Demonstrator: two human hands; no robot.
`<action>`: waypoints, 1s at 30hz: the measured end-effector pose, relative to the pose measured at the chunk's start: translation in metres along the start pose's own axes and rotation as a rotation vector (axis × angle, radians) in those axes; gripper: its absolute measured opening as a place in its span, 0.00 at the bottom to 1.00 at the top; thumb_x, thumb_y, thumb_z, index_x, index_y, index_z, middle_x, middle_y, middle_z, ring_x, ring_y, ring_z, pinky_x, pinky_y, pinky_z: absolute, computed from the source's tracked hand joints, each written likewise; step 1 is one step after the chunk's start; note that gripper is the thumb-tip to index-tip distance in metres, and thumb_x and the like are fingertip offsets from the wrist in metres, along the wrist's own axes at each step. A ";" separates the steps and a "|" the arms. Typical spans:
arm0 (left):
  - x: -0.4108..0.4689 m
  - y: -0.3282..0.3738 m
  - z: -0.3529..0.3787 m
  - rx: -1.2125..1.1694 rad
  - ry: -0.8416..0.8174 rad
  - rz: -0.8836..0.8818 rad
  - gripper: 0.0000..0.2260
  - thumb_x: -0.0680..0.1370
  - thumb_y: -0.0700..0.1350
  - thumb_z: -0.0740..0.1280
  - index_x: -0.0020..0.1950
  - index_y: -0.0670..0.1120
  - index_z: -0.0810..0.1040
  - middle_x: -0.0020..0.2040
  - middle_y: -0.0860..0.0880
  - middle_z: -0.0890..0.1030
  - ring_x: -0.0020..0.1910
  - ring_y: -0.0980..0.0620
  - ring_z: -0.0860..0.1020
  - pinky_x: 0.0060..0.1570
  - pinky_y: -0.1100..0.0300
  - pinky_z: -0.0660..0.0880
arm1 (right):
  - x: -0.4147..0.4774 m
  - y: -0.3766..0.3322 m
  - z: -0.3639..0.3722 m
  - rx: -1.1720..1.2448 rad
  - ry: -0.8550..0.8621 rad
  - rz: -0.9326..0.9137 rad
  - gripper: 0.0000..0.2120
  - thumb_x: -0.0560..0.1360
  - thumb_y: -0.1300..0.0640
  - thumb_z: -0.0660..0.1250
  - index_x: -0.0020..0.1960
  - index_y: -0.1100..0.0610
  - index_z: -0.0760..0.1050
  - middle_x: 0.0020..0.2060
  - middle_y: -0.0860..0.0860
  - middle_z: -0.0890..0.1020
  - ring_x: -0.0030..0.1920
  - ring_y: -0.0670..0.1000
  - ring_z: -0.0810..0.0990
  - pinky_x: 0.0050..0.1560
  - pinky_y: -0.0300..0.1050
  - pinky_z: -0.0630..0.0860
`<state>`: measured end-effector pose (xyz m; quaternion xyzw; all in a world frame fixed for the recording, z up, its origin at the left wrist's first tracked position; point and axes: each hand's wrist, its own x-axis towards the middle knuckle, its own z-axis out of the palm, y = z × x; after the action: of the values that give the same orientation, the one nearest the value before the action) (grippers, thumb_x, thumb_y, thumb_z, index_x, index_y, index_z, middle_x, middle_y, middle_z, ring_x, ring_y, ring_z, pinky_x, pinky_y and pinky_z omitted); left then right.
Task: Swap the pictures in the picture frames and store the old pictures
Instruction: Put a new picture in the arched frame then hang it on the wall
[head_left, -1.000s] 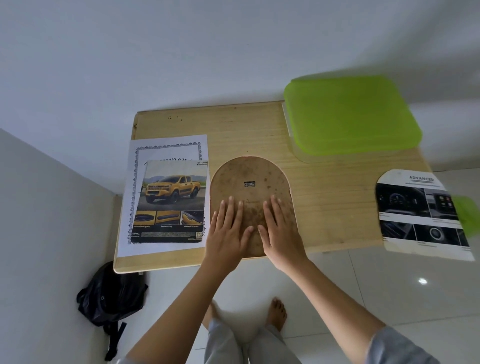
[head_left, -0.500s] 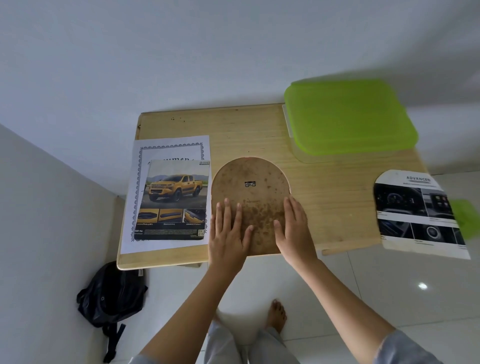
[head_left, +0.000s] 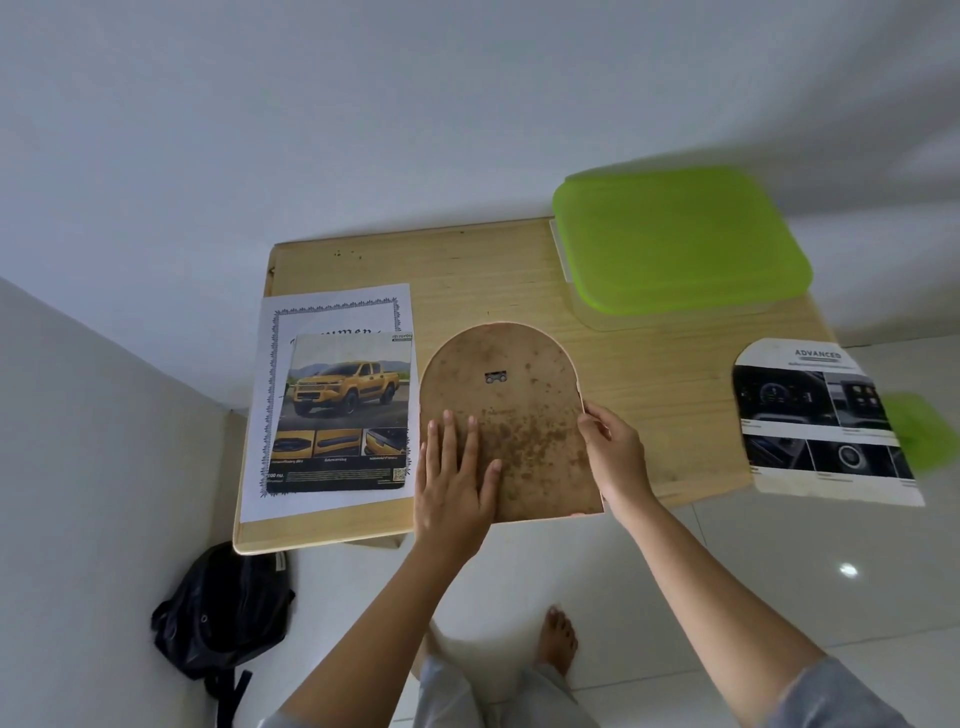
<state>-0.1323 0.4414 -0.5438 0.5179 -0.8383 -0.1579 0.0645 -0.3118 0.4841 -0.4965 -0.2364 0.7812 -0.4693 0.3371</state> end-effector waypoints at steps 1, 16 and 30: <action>0.000 0.001 -0.002 -0.034 -0.010 -0.001 0.30 0.78 0.63 0.36 0.76 0.49 0.46 0.76 0.47 0.47 0.76 0.47 0.44 0.73 0.56 0.40 | -0.001 -0.002 0.000 0.021 -0.030 -0.023 0.16 0.79 0.59 0.58 0.65 0.56 0.72 0.56 0.57 0.80 0.55 0.57 0.78 0.51 0.44 0.74; 0.089 0.088 -0.134 -0.708 0.136 0.110 0.22 0.82 0.50 0.55 0.75 0.48 0.58 0.75 0.48 0.59 0.74 0.53 0.56 0.71 0.60 0.53 | -0.018 -0.074 -0.005 0.205 -0.011 -0.462 0.17 0.78 0.57 0.60 0.67 0.53 0.68 0.49 0.50 0.79 0.36 0.38 0.73 0.38 0.30 0.68; 0.091 0.049 -0.202 -0.931 0.267 -0.060 0.27 0.80 0.43 0.59 0.76 0.47 0.52 0.35 0.48 0.70 0.34 0.51 0.70 0.34 0.57 0.67 | -0.031 -0.116 0.041 -0.303 0.009 -1.058 0.20 0.77 0.60 0.60 0.69 0.53 0.67 0.43 0.52 0.73 0.43 0.52 0.75 0.43 0.45 0.76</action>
<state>-0.1605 0.3411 -0.3418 0.4739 -0.6475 -0.4502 0.3917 -0.2547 0.4299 -0.3969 -0.6407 0.6161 -0.4580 0.0144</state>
